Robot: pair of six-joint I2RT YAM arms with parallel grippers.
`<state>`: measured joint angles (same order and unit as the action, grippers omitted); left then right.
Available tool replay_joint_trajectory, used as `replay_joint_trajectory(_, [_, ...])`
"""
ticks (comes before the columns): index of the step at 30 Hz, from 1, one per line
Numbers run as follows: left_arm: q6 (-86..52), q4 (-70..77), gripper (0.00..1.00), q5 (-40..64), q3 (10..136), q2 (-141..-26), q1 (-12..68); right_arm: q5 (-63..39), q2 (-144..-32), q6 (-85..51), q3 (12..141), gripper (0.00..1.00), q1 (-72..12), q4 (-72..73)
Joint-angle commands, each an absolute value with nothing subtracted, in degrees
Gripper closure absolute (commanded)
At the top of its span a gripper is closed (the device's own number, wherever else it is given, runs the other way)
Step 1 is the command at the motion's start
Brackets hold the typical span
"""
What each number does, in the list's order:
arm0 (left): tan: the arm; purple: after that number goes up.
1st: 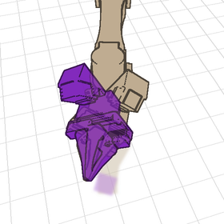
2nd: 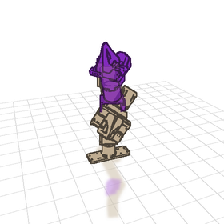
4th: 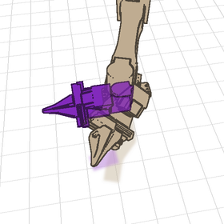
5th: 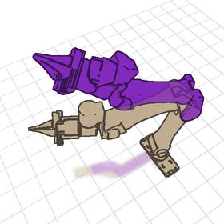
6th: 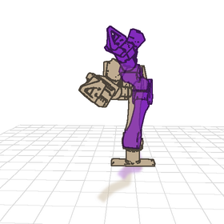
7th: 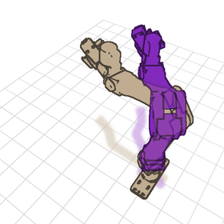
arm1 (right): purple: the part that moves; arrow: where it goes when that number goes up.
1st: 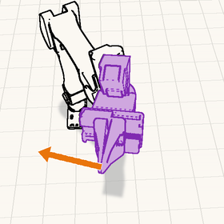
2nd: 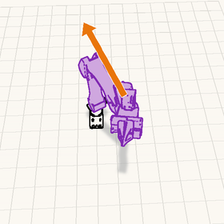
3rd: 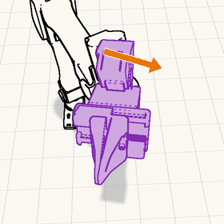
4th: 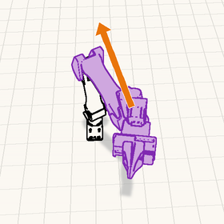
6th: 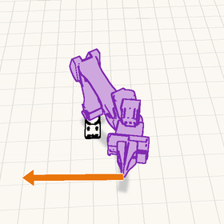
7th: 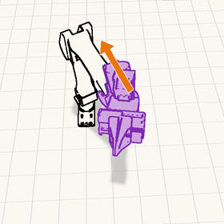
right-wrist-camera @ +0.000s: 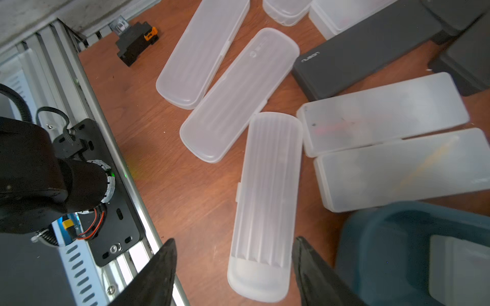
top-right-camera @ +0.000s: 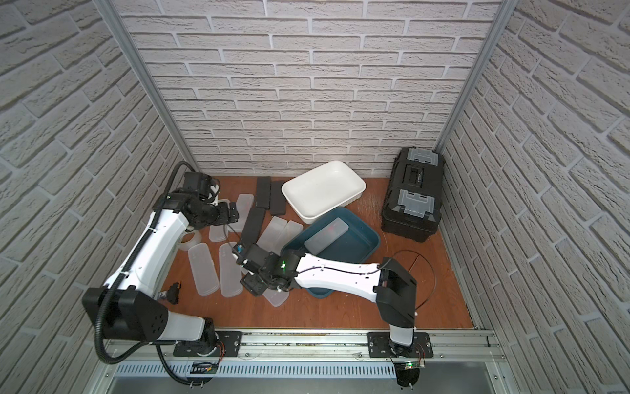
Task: Place the pencil cases by color into the storage box
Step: Place the pencil case at the storage box, then pick up the pencil case from the center of the board.
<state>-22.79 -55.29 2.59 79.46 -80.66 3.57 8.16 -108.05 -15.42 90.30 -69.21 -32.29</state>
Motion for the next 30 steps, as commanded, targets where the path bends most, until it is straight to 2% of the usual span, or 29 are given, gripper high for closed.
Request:
replay_joint_trajectory(1, [-23.8, -52.4, 0.03, 6.6, 77.4, -79.2, 2.5, 14.1, -112.8, -14.8, 94.9, 0.30, -71.0, -36.4])
replay_joint_trajectory(5, [-23.5, -51.1, 0.03, 7.1, 75.5, -79.0, 2.3, 17.5, -118.6, -14.8, 99.0, 0.30, -71.9, -39.5])
replay_joint_trajectory(21, [-22.9, -48.9, 0.03, 8.8, 74.2, -78.5, -0.1, 21.8, -124.1, -16.1, 99.9, 0.29, -70.4, -39.5])
replay_joint_trajectory(25, [-23.2, -48.2, 0.03, 9.2, 74.0, -78.5, -0.1, 18.7, -124.0, -16.3, 98.0, 0.23, -68.4, -37.8])
replay_joint_trajectory(30, [-23.7, -47.6, 0.02, 9.9, 74.3, -78.3, -0.8, 13.1, -122.7, -16.9, 94.1, 0.11, -66.1, -33.6])
